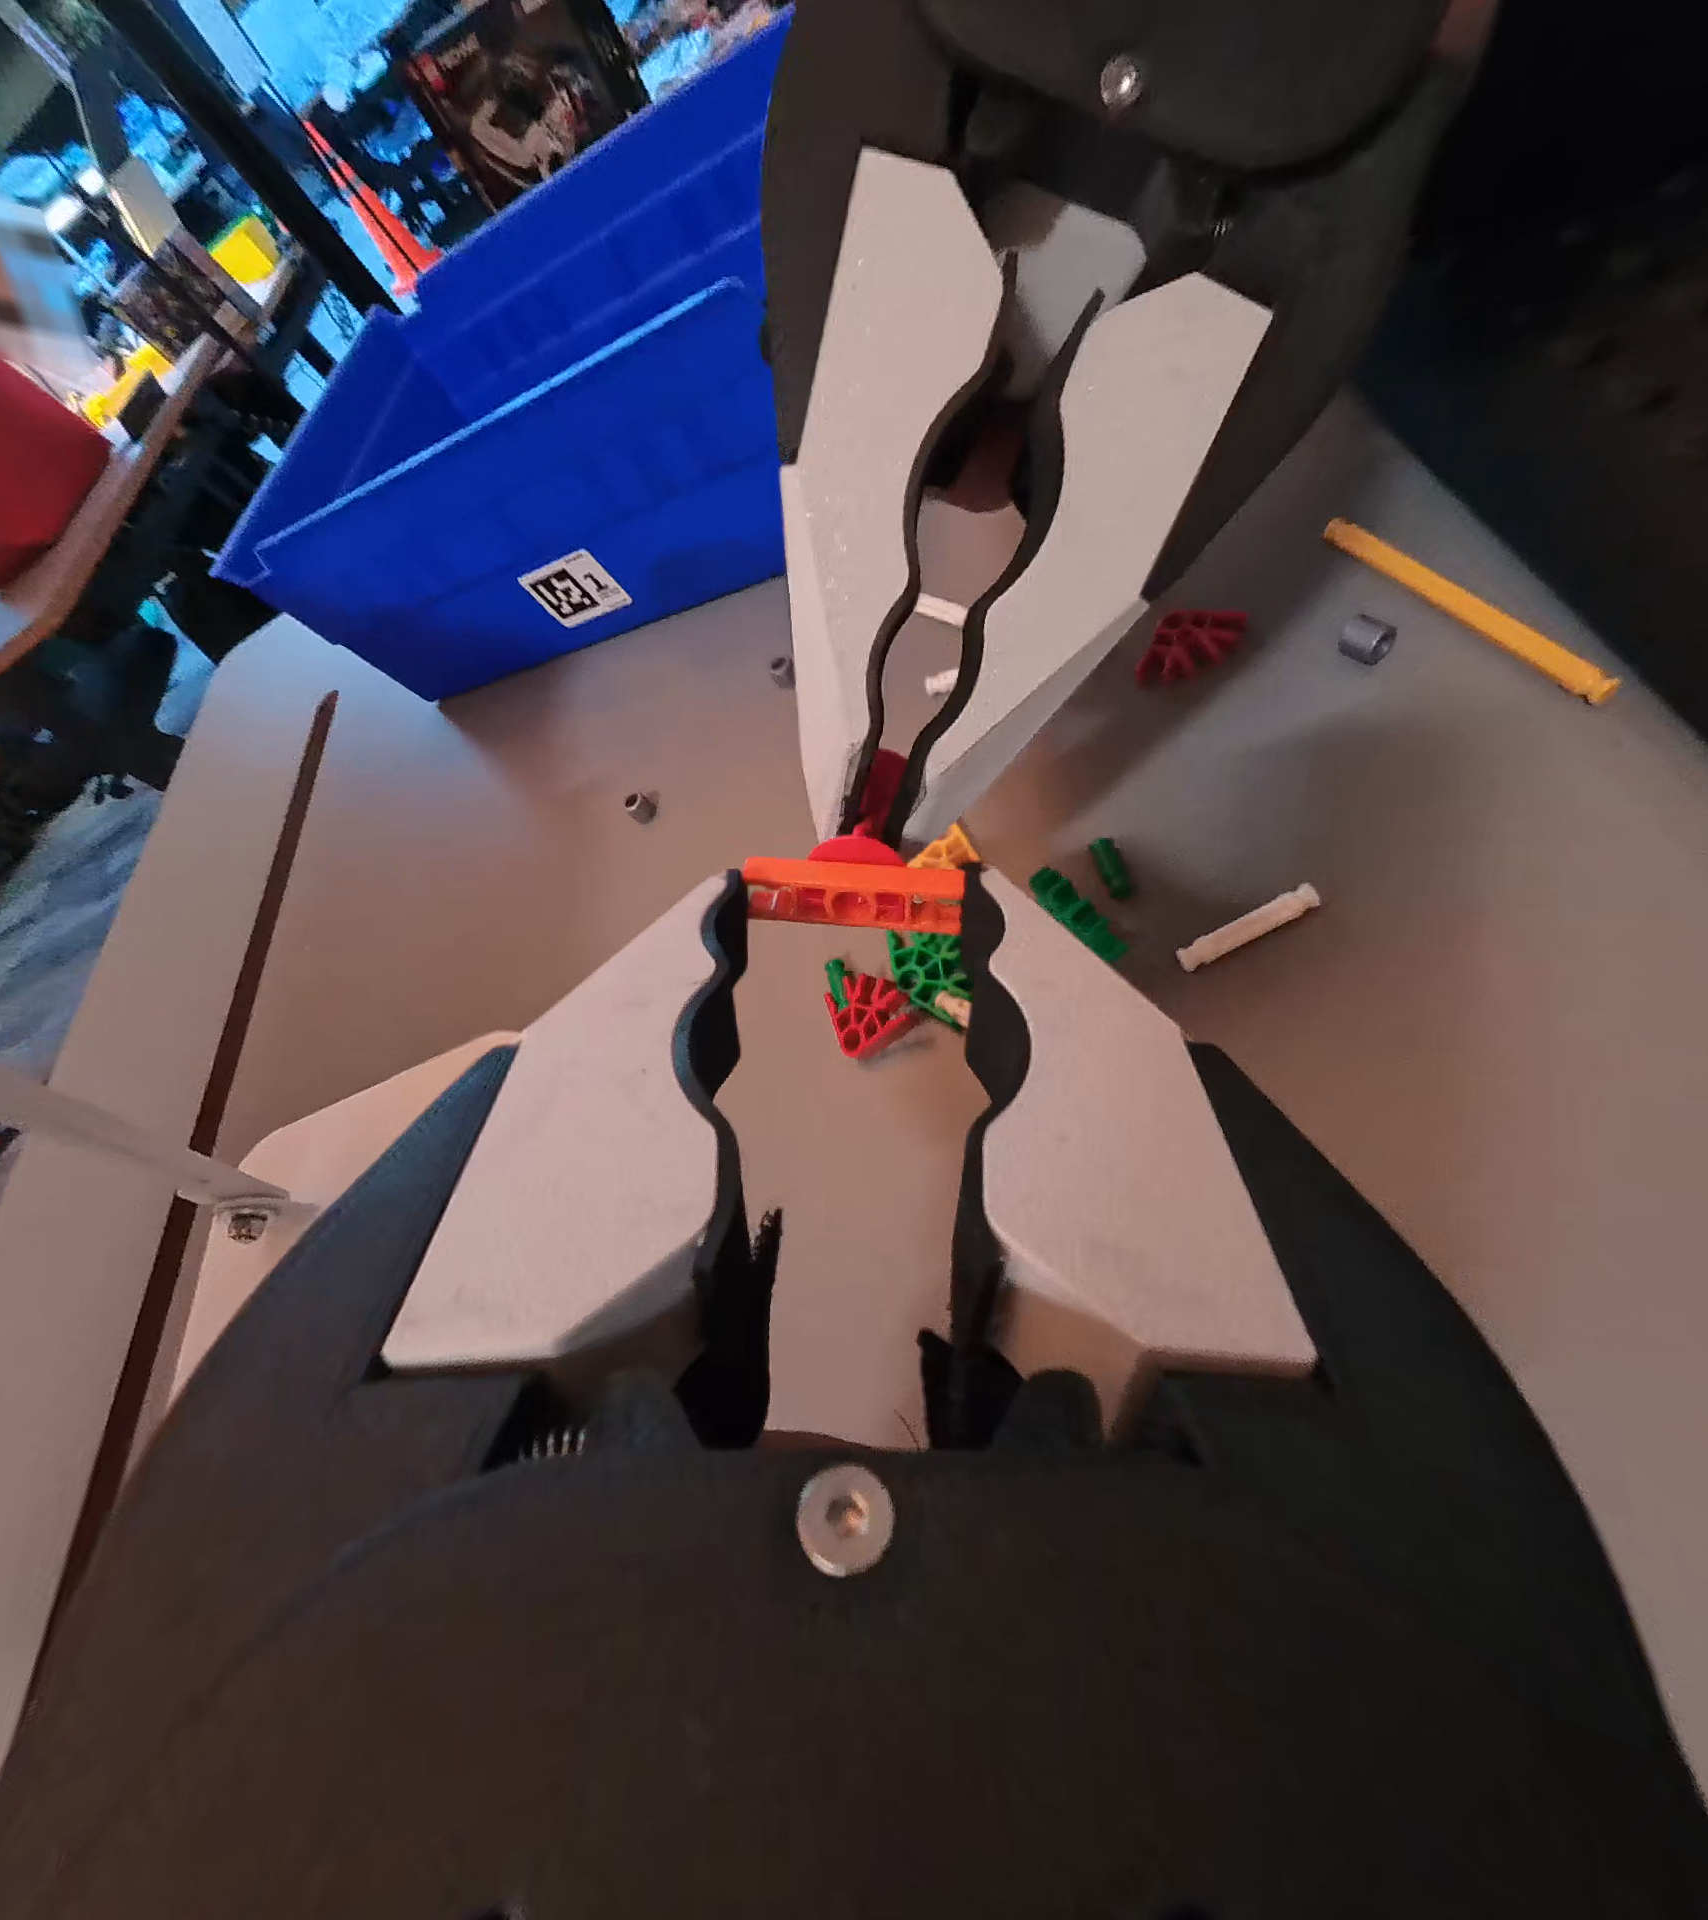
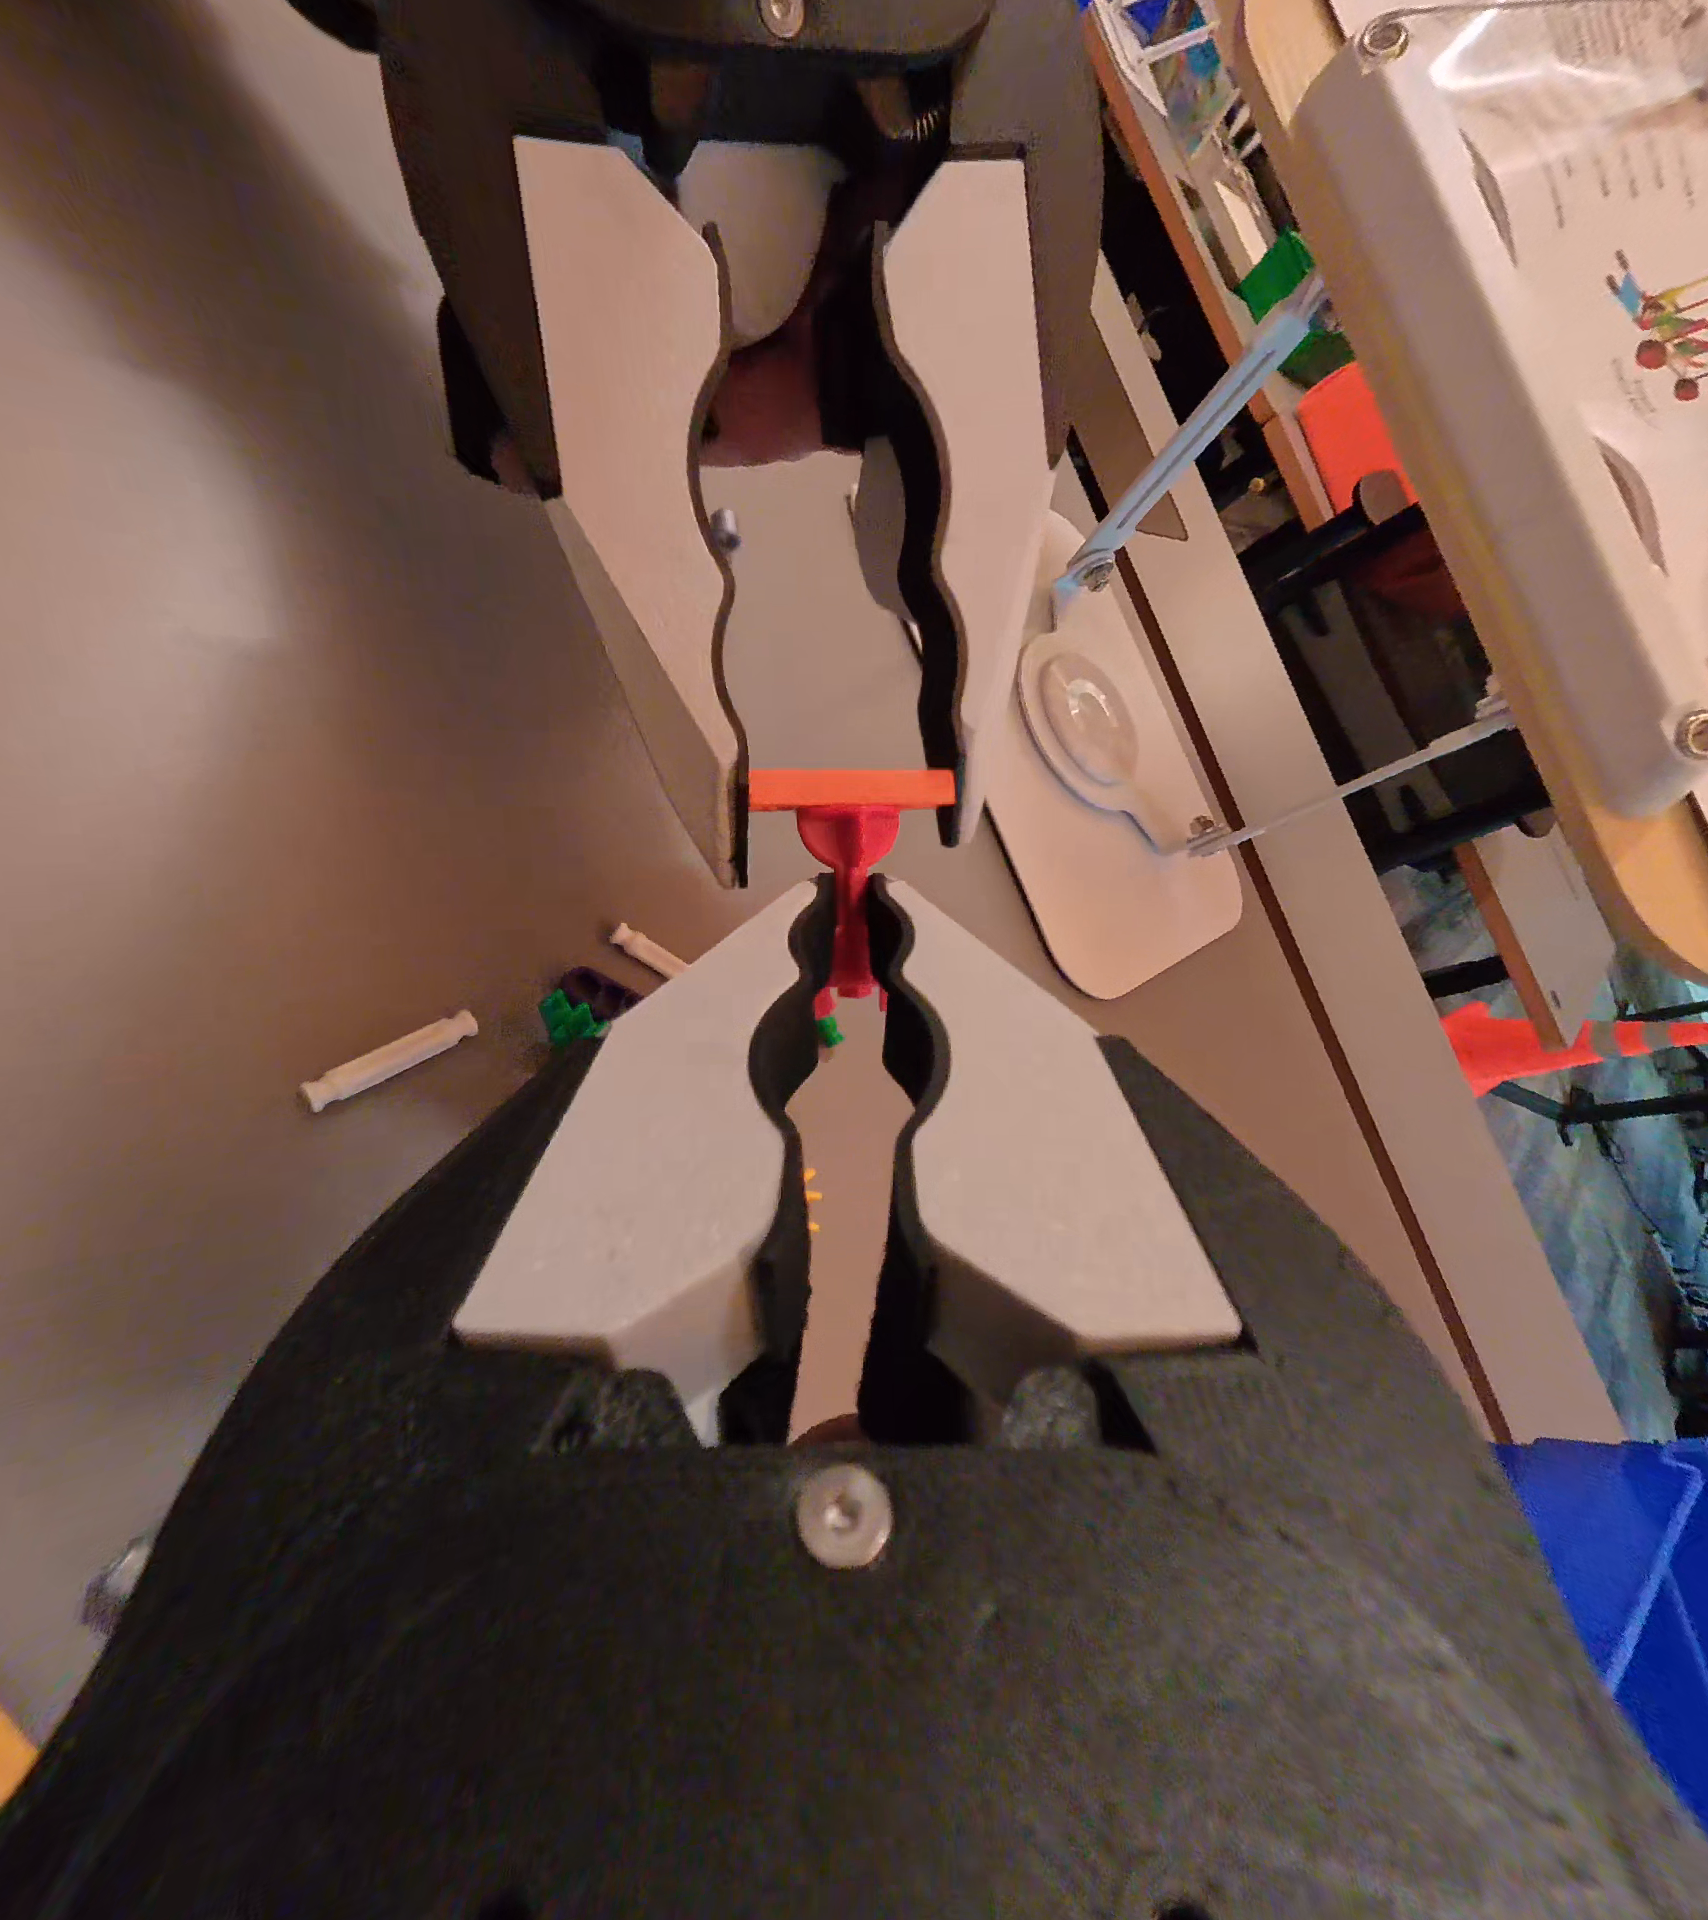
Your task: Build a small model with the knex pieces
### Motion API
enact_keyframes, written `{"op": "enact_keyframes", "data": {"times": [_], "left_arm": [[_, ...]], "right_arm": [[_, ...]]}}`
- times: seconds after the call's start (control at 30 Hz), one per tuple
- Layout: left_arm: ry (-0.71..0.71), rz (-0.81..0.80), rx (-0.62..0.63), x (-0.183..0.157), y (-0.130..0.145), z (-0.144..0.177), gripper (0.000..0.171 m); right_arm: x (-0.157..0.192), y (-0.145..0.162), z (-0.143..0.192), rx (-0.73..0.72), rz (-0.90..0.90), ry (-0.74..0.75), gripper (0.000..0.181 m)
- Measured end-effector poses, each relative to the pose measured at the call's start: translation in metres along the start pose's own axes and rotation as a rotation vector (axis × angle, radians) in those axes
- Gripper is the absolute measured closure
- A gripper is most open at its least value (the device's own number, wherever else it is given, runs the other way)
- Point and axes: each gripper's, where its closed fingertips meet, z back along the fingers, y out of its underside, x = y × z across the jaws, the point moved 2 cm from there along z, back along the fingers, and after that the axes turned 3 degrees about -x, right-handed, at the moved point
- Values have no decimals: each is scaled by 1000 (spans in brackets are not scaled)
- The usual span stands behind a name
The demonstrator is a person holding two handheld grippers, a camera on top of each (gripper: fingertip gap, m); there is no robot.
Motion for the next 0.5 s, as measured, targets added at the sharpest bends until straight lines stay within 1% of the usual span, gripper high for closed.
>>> {"op": "enact_keyframes", "data": {"times": [0.1, 0.17, 0.3, 0.37, 0.43, 0.5], "left_arm": [[-3, 13, -16, 1, -3, 1, 133], [-11, -12, -40, 1, -8, 3, 133], [12, 9, -57, -1, -13, 7, 133], [37, 71, -96, 0, -17, 9, 133], [39, 98, -134, 1, -22, 12, 134], [75, 156, -160, 1, -25, 13, 134]], "right_arm": [[0, -2, 2, -15, 10, 13, 178], [-1, -5, 5, -52, 12, 11, 178], [0, -9, 8, -75, 65, 19, 178], [0, -12, 10, -84, 84, 30, 178], [-3, -14, 12, -107, 76, 43, 179], [-2, -18, 14, -115, 106, 60, 179]]}}
